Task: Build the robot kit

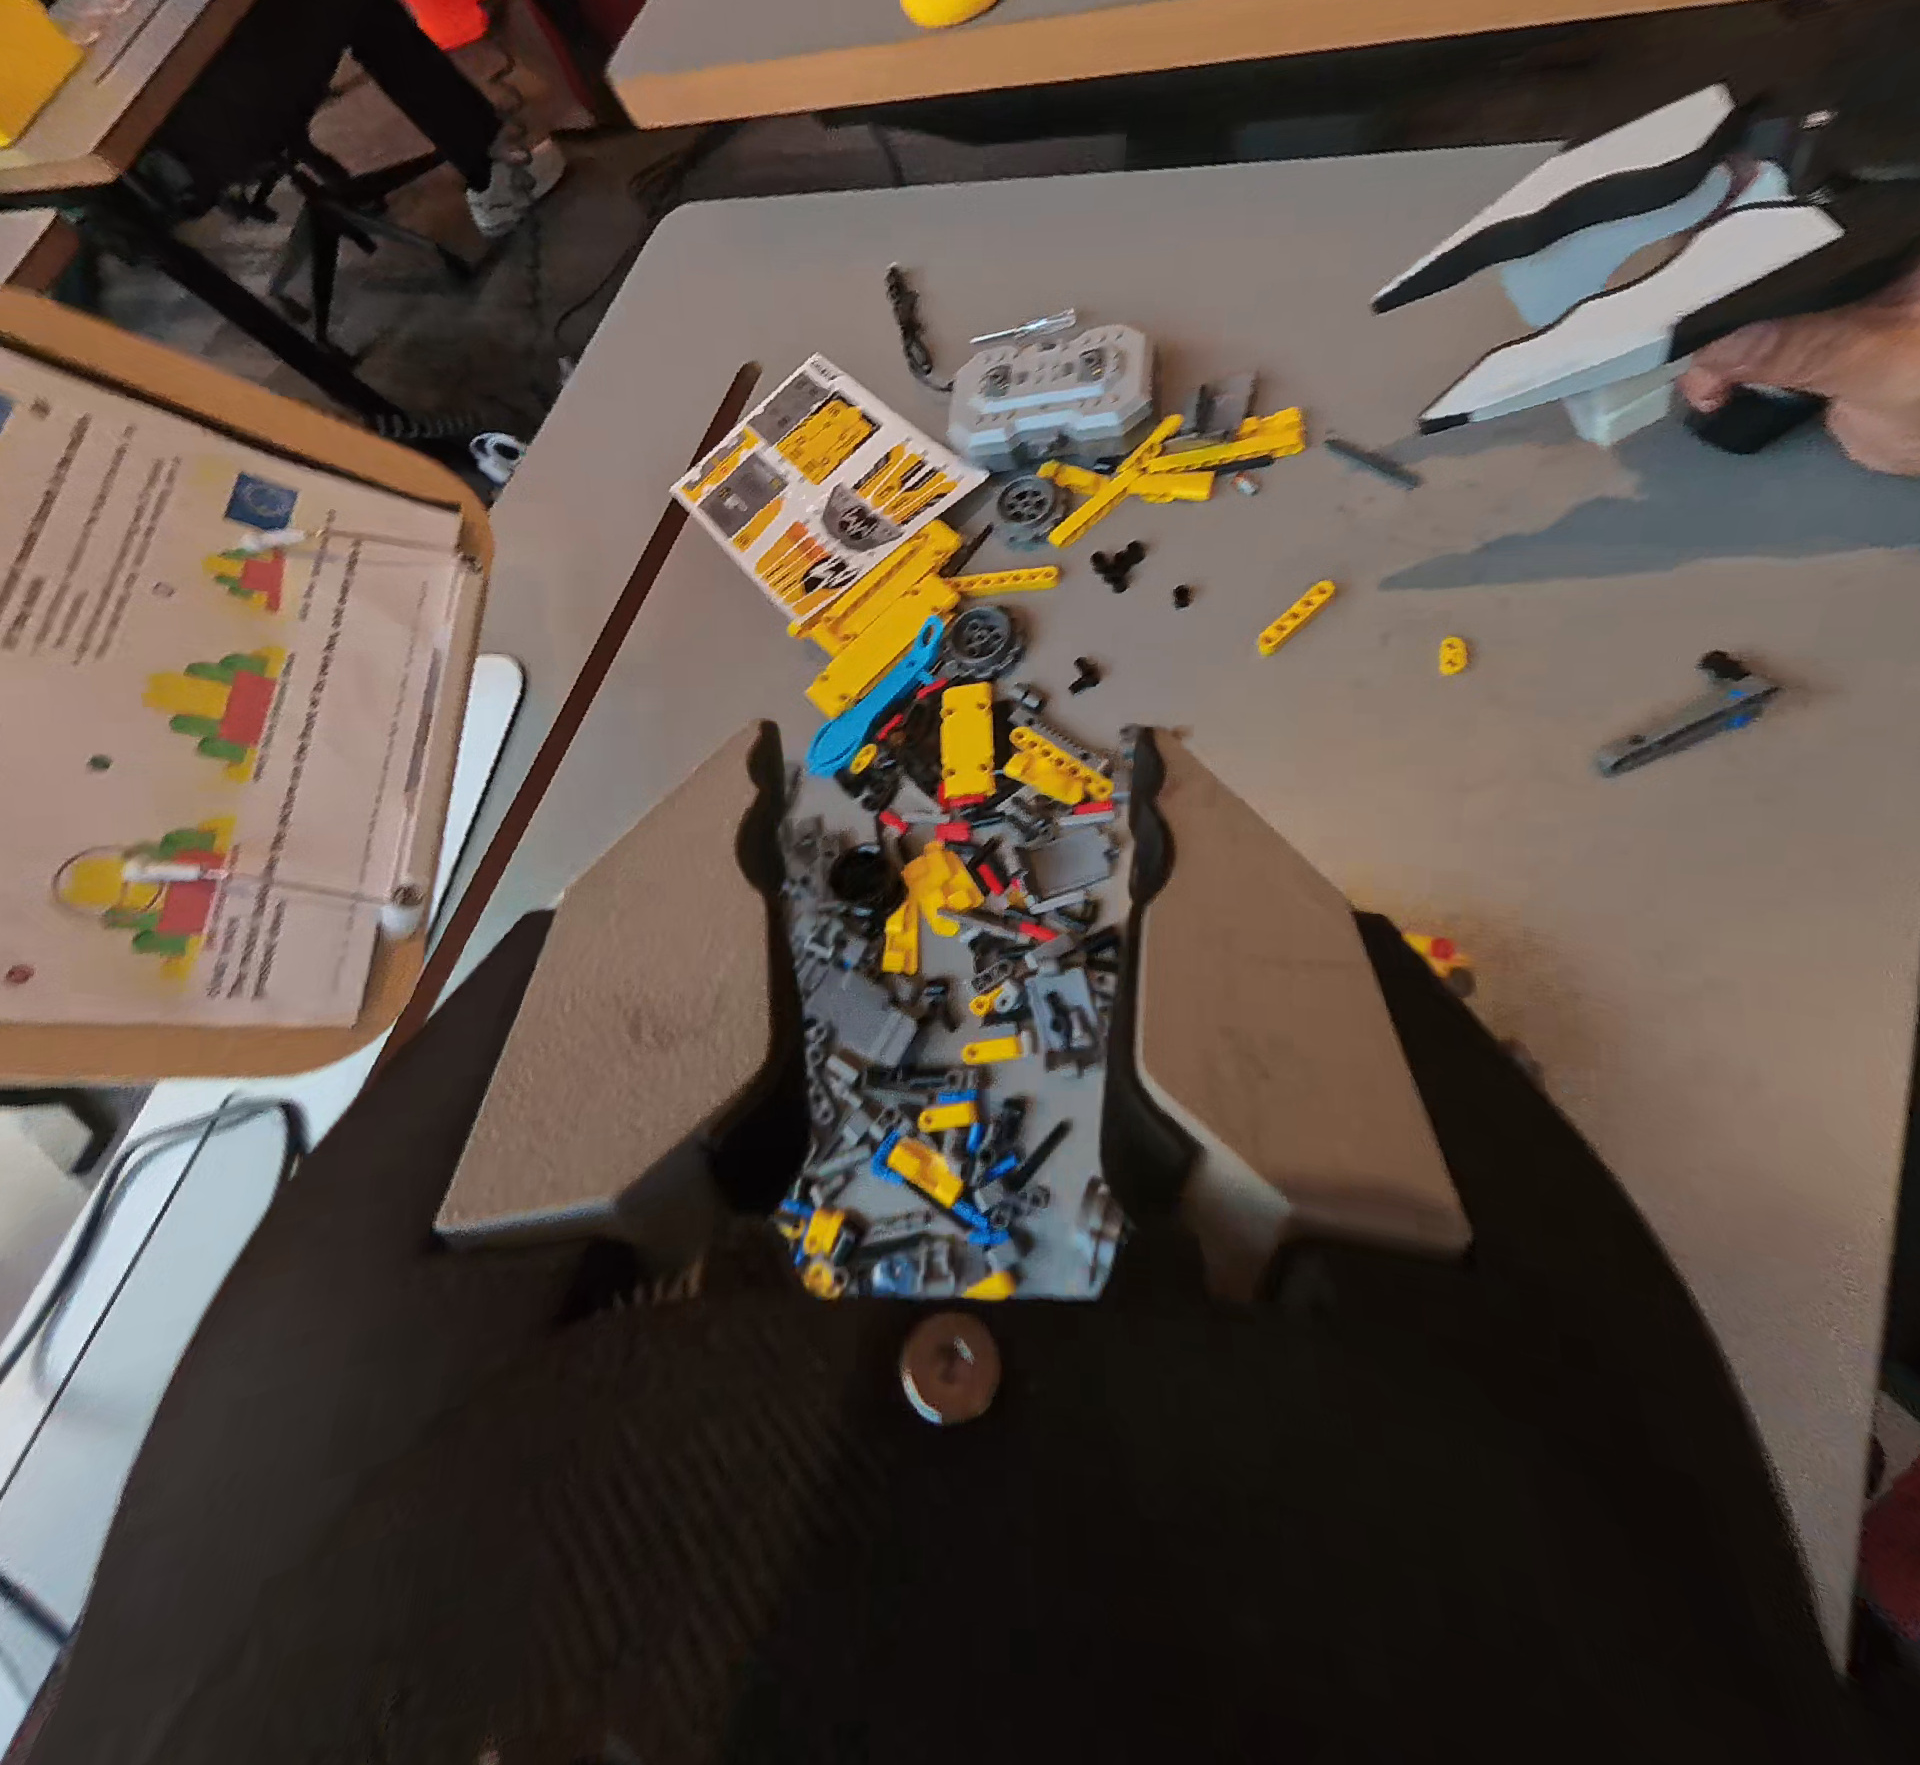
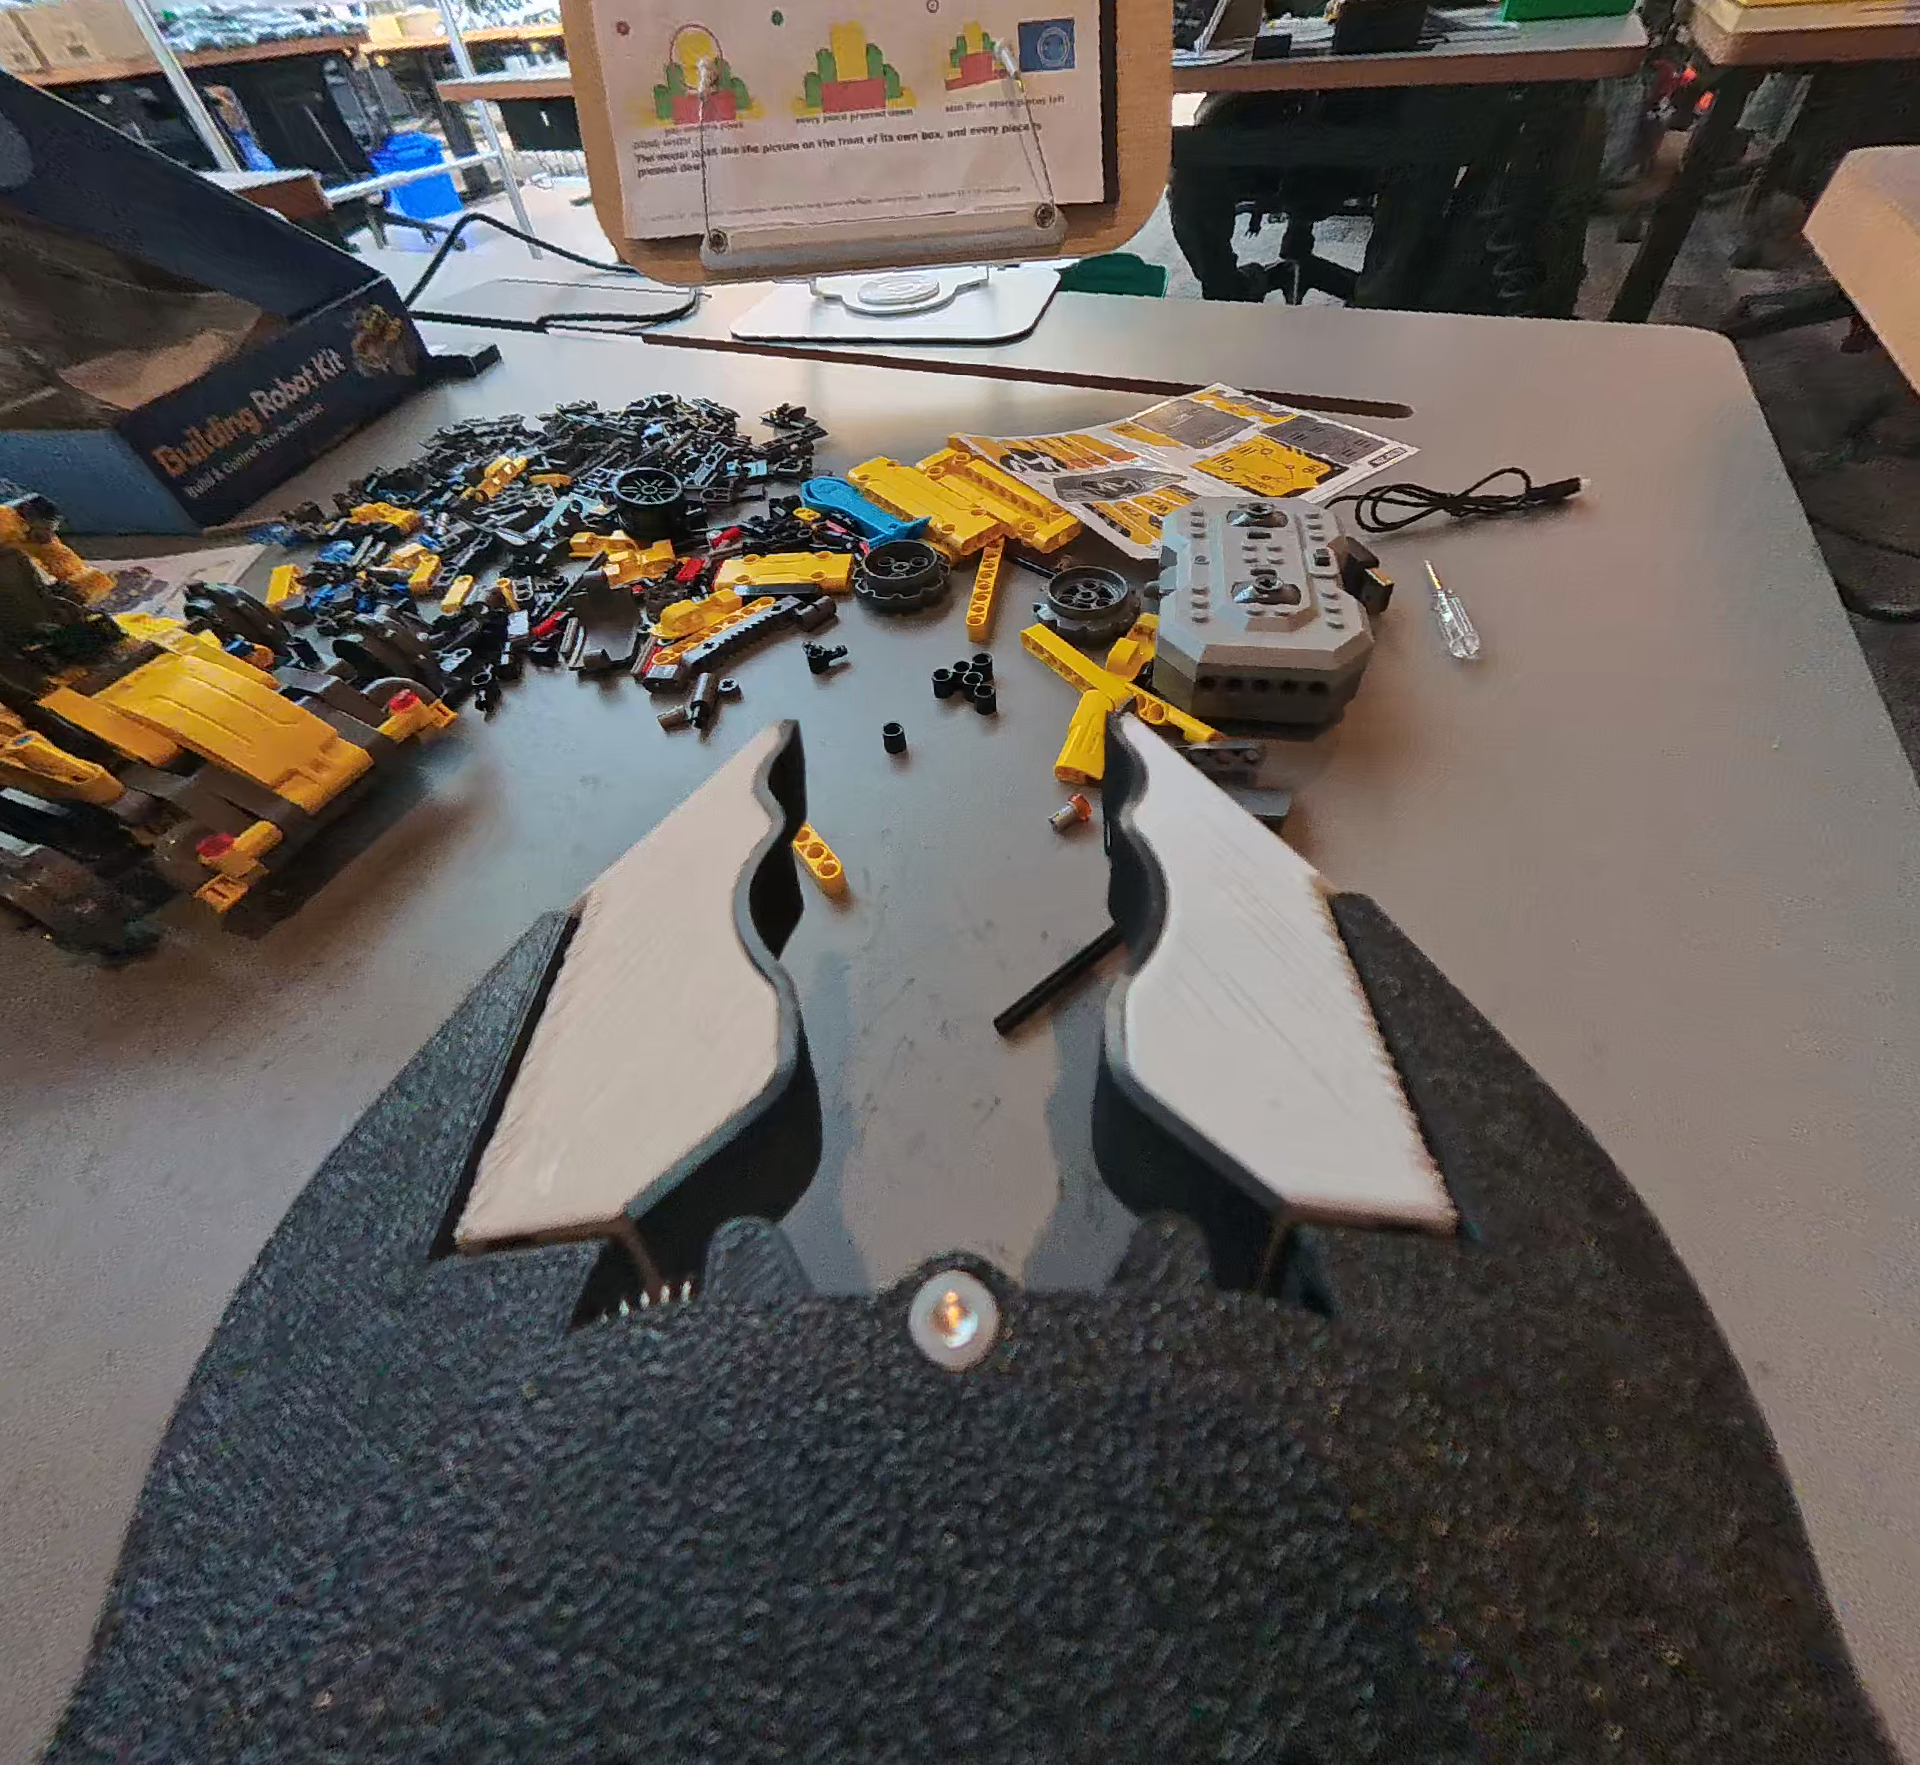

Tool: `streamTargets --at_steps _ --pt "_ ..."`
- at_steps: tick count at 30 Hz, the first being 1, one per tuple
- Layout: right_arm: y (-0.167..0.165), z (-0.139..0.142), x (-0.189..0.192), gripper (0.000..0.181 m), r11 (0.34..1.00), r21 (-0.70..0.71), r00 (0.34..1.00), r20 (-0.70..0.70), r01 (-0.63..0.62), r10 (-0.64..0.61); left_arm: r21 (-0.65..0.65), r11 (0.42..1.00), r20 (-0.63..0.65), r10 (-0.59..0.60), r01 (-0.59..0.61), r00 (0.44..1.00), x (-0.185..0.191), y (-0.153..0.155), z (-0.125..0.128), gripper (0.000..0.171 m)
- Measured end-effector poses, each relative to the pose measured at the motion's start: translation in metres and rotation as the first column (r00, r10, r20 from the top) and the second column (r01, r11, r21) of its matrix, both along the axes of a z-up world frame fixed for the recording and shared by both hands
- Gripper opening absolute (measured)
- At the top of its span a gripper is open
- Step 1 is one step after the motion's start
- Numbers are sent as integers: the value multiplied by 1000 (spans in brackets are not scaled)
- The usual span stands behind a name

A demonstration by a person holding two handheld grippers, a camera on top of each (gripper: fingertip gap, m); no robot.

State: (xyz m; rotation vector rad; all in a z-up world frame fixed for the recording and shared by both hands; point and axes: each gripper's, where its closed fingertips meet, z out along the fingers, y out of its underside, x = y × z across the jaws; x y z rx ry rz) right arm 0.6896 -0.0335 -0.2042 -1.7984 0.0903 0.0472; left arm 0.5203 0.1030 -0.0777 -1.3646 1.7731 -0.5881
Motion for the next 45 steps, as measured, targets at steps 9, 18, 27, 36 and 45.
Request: streamTargets --at_steps 9,18,27,36,45 --pt "3 -3 -9 57 999 -23 998 53 -32 33 -155 967 -35 199 -202 979 -45 95 -18 53" --pt "0 4 -7 57 999 22 999 33 -32 31 -263 933 -229 187 -246 955 -48 113 -76 32" --pt "-2 7 -4 57 999 43 999 5 -32 32 -246 959 -558 -22 -140 830 -35 83 -178 25" --pt "-4 10 -4 56 997 70 999 -18 -38 39 -131 985 -628 5 -112 778 -22 81 -208 20" --pt "-5 13 -3 56 995 88 999 -27 -38 41 -107 987 -668 18 -121 744 -32 82 -208 22"
